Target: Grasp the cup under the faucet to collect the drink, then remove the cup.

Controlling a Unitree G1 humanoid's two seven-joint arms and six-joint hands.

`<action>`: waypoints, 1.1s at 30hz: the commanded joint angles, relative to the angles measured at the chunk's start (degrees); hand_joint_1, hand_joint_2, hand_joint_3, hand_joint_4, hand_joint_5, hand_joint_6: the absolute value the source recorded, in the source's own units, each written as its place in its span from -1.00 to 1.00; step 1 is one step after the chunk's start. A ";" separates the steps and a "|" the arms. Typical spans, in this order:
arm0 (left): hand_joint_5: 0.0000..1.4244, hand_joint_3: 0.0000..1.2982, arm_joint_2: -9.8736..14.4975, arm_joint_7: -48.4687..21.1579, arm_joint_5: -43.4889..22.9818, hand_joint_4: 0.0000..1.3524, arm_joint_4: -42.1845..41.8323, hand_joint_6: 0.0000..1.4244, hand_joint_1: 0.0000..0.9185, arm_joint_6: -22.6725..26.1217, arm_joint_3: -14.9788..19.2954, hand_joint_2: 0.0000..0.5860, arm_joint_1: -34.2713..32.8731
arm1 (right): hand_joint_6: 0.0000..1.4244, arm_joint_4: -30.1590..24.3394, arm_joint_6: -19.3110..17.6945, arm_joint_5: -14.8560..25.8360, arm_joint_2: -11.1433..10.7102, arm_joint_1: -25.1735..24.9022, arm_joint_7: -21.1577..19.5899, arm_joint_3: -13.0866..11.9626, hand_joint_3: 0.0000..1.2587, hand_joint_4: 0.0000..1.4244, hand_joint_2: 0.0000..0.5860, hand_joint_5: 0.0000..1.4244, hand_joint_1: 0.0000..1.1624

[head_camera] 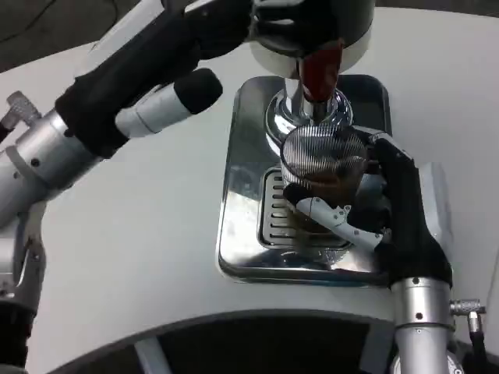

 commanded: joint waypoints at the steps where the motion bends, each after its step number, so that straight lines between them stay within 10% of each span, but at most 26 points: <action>1: -0.55 -0.71 2.88 -0.43 -0.34 -0.62 -1.88 -0.59 -1.00 0.50 1.62 -0.70 5.92 | 0.39 -1.68 1.00 0.58 0.46 2.69 0.76 -0.38 -0.06 0.03 -0.30 0.21 0.43; 33: -0.75 -0.71 9.16 8.27 12.71 -0.75 -0.51 -0.76 -1.00 -5.41 3.80 -0.69 20.08 | 0.79 -15.16 1.57 0.24 -1.12 11.37 2.90 -3.73 0.22 0.26 -0.44 0.58 0.51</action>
